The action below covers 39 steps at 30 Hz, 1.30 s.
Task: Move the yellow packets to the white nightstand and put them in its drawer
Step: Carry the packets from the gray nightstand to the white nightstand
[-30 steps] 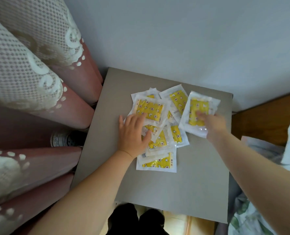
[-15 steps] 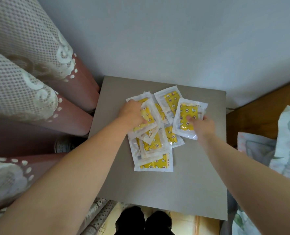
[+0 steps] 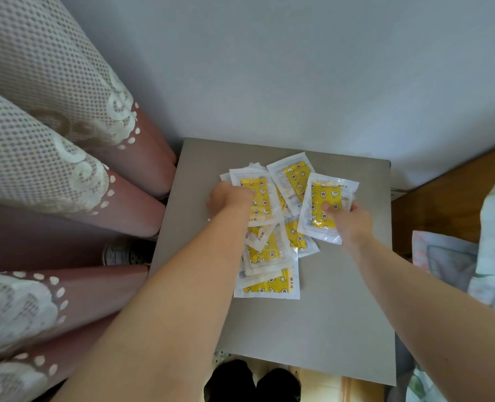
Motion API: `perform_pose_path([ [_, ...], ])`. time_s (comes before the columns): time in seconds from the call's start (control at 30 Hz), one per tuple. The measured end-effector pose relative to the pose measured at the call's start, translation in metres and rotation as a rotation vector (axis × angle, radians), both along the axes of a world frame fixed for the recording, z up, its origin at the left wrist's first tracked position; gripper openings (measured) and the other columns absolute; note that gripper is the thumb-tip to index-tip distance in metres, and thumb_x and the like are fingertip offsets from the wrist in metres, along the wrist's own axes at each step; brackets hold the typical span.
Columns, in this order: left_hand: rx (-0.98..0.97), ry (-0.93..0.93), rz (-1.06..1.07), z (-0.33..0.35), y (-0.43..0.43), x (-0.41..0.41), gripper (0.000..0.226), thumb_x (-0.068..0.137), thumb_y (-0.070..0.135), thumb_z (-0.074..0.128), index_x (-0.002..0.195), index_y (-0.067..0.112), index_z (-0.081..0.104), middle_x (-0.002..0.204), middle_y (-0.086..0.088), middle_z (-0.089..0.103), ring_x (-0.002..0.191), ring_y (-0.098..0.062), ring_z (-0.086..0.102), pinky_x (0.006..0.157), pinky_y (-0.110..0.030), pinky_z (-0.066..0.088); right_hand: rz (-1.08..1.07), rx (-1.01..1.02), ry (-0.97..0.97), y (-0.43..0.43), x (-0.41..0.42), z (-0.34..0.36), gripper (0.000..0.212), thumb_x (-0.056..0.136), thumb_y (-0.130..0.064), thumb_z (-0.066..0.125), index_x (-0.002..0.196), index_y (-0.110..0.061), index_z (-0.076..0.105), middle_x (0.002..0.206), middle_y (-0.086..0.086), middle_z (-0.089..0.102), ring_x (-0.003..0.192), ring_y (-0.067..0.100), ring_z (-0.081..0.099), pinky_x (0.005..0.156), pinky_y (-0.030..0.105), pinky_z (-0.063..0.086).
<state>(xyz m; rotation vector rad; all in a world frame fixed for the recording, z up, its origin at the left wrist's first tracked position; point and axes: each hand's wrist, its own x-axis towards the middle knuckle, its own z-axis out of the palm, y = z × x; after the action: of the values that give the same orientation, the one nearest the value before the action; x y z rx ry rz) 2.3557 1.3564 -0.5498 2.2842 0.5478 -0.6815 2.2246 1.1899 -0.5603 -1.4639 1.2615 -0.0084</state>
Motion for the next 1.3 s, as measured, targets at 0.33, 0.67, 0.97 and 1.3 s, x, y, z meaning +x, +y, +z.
perform_pose_path([
  [0.33,0.076,-0.376,-0.279,-0.009,0.000,-0.015,0.024,0.080,0.020,0.074,0.099,0.021,0.059,0.103,0.004,0.060,0.110,-0.020,0.047,0.085,-0.030,0.041,0.008,0.006,-0.049,0.000,-0.002,-0.005,0.013,0.081,-0.018,0.074,0.089,-0.016,0.063,0.088,0.002,0.067,0.084,0.023,0.065,0.083,0.039,0.054],
  [0.67,0.045,-0.327,-0.433,-0.006,-0.003,-0.008,0.095,0.069,0.029,0.085,0.144,0.022,0.028,0.126,-0.004,0.055,0.120,-0.027,0.044,0.093,-0.042,0.047,0.020,-0.012,-0.069,-0.001,-0.002,-0.010,0.013,0.082,-0.018,0.073,0.092,-0.016,0.065,0.090,0.003,0.068,0.083,0.022,0.065,0.082,0.037,0.054],
  [0.97,0.301,-0.219,-0.702,0.011,-0.026,-0.003,0.118,0.072,0.032,0.083,0.152,0.009,0.000,0.146,-0.008,0.037,0.135,-0.027,0.029,0.106,-0.036,0.031,0.024,0.015,-0.075,-0.001,-0.002,-0.010,0.012,0.081,-0.018,0.074,0.090,-0.019,0.067,0.087,0.001,0.069,0.088,0.024,0.068,0.086,0.044,0.054],
  [1.3,-0.055,-0.154,-0.478,0.007,-0.015,-0.006,0.024,0.078,0.024,0.077,0.094,0.014,0.061,0.091,0.000,0.064,0.081,-0.020,0.064,0.059,-0.029,0.051,-0.038,0.039,-0.018,-0.004,0.003,-0.007,0.011,0.084,-0.023,0.070,0.084,-0.016,0.061,0.090,0.003,0.066,0.093,0.026,0.064,0.090,0.041,0.052],
])
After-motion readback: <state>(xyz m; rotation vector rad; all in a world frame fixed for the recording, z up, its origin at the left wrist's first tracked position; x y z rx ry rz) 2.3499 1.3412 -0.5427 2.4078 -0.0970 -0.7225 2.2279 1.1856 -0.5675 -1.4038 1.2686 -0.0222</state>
